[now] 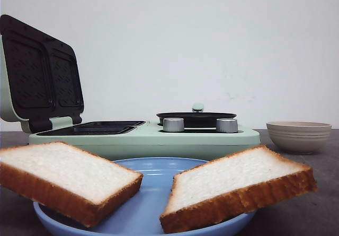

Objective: Make breakfast with bread and shrimp

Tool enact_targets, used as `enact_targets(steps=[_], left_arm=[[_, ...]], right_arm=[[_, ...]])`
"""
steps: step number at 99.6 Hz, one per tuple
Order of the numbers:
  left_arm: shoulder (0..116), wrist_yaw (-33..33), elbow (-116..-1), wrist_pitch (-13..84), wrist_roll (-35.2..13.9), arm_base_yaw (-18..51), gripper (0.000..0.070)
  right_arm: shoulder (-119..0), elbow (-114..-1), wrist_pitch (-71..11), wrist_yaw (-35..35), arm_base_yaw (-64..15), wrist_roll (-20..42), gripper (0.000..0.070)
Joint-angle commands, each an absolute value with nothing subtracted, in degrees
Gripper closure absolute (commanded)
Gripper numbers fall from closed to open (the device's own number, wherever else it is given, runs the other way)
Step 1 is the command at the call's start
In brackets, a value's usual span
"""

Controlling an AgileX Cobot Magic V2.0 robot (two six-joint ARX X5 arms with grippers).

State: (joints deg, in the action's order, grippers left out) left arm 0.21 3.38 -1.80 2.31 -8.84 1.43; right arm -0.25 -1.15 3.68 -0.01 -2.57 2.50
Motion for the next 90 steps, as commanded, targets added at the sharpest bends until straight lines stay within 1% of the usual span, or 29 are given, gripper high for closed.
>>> enact_targets(steps=[1, 11, 22, 29, 44, 58, 63, 80, 90], left_arm=[[0.19, 3.57, -1.45, 1.23, -16.32, 1.58, 0.07], [0.21, 3.42, -2.39, 0.91, -20.36, 1.58, 0.0697], [0.91, 3.66, -5.61, 3.09, -22.41, 1.69, 0.0693], [2.59, 3.64, -9.1, 6.22, -22.59, 1.76, 0.0692], [10.04, 3.73, -18.9, 14.81, -21.69, 1.96, 0.0691], [18.52, 4.75, -28.58, 25.3, -16.64, 1.96, 0.0691], [20.67, 5.13, -31.09, 28.25, -15.75, 1.96, 0.0692], [23.29, 6.61, -33.98, 32.84, -16.16, 1.96, 0.0692], [23.24, 10.61, -33.98, 35.29, -16.05, 1.96, 0.0692]], right_arm=[[-0.21, -1.76, 4.23, -0.08, -2.66, 5.72, 0.07], [-0.21, -3.22, 3.27, -0.05, -2.66, 8.36, 0.07], [-1.02, -7.35, -1.72, 0.01, -2.66, 9.48, 0.07], [-3.16, -10.76, -5.23, 0.05, -2.61, 9.96, 0.07], [-12.53, -19.03, -13.47, -0.01, -2.48, 10.98, 0.07], [-21.96, -25.98, -19.35, -0.12, -2.5, 11.81, 0.07], [-24.21, -27.81, -20.36, -0.54, -2.5, 11.79, 0.07], [-26.85, -29.95, -19.81, -2.09, -2.55, 11.81, 0.07], [-26.85, -29.95, -21.32, -5.72, -2.55, 11.77, 0.07]])
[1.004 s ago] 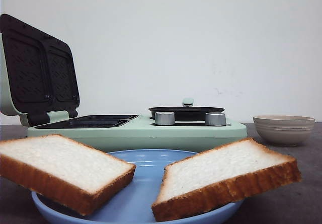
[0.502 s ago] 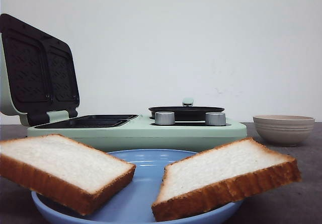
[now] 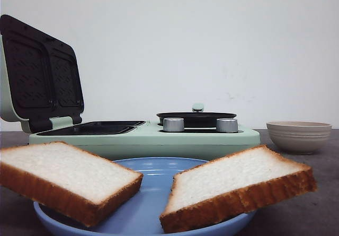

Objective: Make breakfast with bread and shrimp

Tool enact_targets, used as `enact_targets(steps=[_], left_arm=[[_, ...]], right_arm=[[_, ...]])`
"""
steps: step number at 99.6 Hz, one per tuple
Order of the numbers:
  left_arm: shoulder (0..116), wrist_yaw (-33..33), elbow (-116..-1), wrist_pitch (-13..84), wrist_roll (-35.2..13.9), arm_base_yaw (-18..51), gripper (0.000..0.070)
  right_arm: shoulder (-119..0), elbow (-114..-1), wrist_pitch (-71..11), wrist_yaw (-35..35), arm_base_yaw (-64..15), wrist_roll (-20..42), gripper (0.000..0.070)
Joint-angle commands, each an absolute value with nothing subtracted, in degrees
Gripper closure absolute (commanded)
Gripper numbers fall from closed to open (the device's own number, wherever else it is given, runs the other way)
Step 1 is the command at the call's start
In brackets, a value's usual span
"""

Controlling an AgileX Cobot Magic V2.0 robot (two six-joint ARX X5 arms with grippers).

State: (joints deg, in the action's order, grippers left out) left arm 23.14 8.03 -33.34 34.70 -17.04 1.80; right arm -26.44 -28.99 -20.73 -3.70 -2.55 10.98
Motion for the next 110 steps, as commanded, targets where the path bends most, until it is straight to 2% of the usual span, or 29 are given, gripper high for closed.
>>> enact_targets(steps=[1, 27, 30, 35, 39, 43, 49, 52, 55, 77, 110], left_arm=[[23.24, 11.16, -33.98, 35.57, -16.03, 1.96, 0.0691], [28.16, 22.68, -33.98, 39.97, -16.14, 1.96, 0.0662], [29.19, 24.18, -33.98, 39.94, -16.34, 1.96, 0.0651], [30.96, 26.28, -33.98, 39.97, -17.32, 1.96, 0.0578], [32.34, 27.83, -33.98, 39.99, -17.65, 1.96, 0.0497], [33.65, 29.1, -33.98, 40.14, -17.63, 1.98, 0.043], [35.59, 29.98, -33.98, 40.64, -17.58, 2.0, 0.0397], [36.49, 30.24, -33.98, 40.97, -17.58, 2.02, 0.039], [37.39, 30.65, -33.98, 41.28, -17.5, 2.04, 0.039], [43.53, 36.42, -33.98, 42.11, -16.95, 3.79, 0.039], [53.23, 35.14, -33.98, 41.58, -14.74, 9.34, 0.039]], right_arm=[[-26.85, -29.95, -21.56, -6.24, -2.55, 11.75, 0.07], [-28.64, -29.95, -26.83, -17.5, -2.94, 13.63, 0.07], [-28.99, -29.95, -26.87, -18.41, -2.94, 13.63, 0.07], [-29.45, -29.95, -26.89, -19.77, -2.94, 13.61, 0.0692], [-29.61, -29.95, -26.89, -20.71, -2.94, 13.63, 0.0655], [-29.61, -29.95, -26.89, -21.58, -2.94, 13.65, 0.0586], [-29.61, -29.95, -26.85, -22.2, -2.94, 14.09, 0.0463], [-29.61, -29.95, -26.85, -22.5, -2.94, 14.28, 0.0415], [-29.61, -29.95, -26.85, -22.76, -2.94, 14.31, 0.0396], [-29.61, -29.95, -26.61, -24.23, -2.94, 14.24, 0.0397], [-29.61, -29.95, -26.13, -24.23, -2.94, 14.26, 0.0397]])
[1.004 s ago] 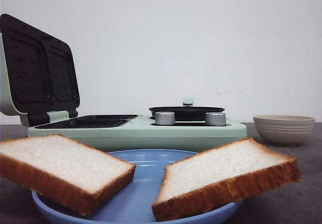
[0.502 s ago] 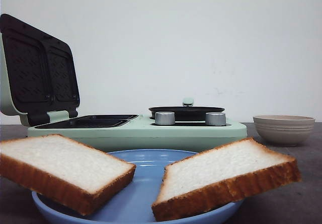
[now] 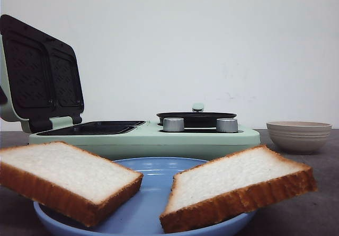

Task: Make breakfast with bread and shrimp
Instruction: 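Lower the left gripper and grasp the bread slice nearest it on the plate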

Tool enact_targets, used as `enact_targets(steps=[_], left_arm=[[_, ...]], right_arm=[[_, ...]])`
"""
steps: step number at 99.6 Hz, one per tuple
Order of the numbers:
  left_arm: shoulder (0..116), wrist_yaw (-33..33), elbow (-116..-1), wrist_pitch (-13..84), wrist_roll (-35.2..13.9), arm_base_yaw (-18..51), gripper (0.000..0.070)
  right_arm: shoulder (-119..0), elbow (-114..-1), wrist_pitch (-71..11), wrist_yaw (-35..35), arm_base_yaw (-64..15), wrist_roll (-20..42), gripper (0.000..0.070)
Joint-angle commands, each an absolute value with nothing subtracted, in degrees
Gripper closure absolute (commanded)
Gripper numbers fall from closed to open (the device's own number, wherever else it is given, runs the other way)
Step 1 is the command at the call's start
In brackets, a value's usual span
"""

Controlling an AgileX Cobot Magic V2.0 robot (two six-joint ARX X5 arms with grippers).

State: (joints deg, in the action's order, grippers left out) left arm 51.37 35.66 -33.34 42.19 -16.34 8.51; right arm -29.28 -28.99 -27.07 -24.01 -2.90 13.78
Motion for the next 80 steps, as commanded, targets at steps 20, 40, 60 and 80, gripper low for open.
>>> enact_targets(steps=[20, 40, 60, 80], left_arm=[[60.34, 34.28, -33.98, 37.69, -14.41, 13.67, 0.039], [64.42, 34.24, -33.98, 33.98, -14.61, 16.99, 0.039], [67.53, 34.24, -33.98, 30.94, -14.74, 19.31, 0.039], [69.87, 34.24, -33.98, 28.69, -16.27, 20.67, 0.0421]], right_arm=[[-29.61, -29.95, -25.98, -24.23, -2.94, 14.35, 0.0397], [-29.52, -29.95, -26.0, -24.29, -2.94, 14.39, 0.0397], [-29.47, -29.95, -25.96, -24.67, -2.94, 14.44, 0.0397], [-29.47, -29.95, -25.96, -24.67, -2.94, 14.61, 0.0397]])
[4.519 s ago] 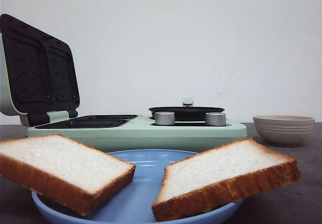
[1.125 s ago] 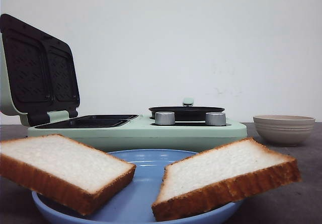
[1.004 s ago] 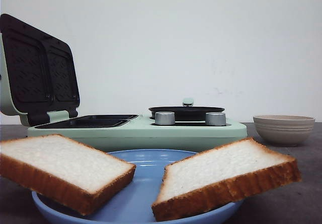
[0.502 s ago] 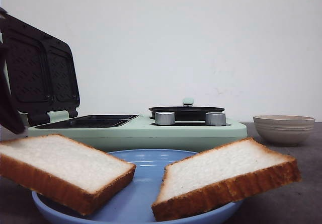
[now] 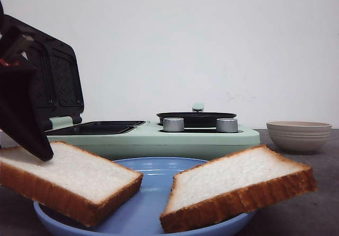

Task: Make breakfast with bread and shrimp
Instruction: 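Lower the left gripper and grasp the bread slice nearest it on the plate, then lift the bread slice with the left gripper over the sandwich maker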

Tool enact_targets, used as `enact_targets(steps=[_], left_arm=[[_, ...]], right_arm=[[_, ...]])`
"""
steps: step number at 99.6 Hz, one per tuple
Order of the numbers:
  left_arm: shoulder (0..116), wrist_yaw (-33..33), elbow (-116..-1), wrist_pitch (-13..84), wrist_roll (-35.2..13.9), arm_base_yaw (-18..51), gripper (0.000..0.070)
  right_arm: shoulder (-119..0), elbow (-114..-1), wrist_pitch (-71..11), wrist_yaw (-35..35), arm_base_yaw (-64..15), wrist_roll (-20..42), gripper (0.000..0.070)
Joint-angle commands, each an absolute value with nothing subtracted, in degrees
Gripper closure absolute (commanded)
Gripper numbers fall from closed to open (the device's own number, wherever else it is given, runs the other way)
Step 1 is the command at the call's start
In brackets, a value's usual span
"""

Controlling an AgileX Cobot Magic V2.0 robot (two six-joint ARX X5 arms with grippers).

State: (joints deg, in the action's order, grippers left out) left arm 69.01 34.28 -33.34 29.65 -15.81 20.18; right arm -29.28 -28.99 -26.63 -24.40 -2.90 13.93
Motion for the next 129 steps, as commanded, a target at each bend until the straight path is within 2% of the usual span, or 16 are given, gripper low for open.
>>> enact_targets(steps=[1, 13, 43, 67, 92, 112, 129], left_arm=[[69.93, 34.24, -33.98, 28.62, -16.32, 20.71, 0.0436], [70.41, 34.24, -33.98, 28.08, -16.32, 21.12, 0.07], [69.76, 34.52, -34.11, 27.92, -17.19, 21.21, 0.0696], [63.24, 33.67, -36.34, 27.83, -17.69, 22.11, 0.0696], [56.1, 25.23, -41.65, 27.81, -17.85, 23.51, 0.0696], [54.72, 17.54, -46.44, 27.88, -14.44, 25.67, 0.0696], [54.78, 7.75, -50.5, 27.92, -10.68, 27.7, 0.0696]], right_arm=[[-29.47, -29.95, -25.96, -24.67, -2.94, 14.59, 0.0397], [-29.47, -29.95, -25.96, -24.67, -2.94, 14.59, 0.0397], [-29.47, -29.95, -25.96, -24.67, -2.94, 14.59, 0.0397], [-29.47, -29.95, -25.89, -24.67, -2.94, 14.59, 0.0397], [-29.45, -29.95, -25.82, -24.67, -2.98, 14.59, 0.0397], [-29.45, -29.95, -25.82, -24.67, -3.29, 14.59, 0.0397], [-29.45, -29.95, -25.82, -24.67, -3.29, 14.59, 0.0397]])
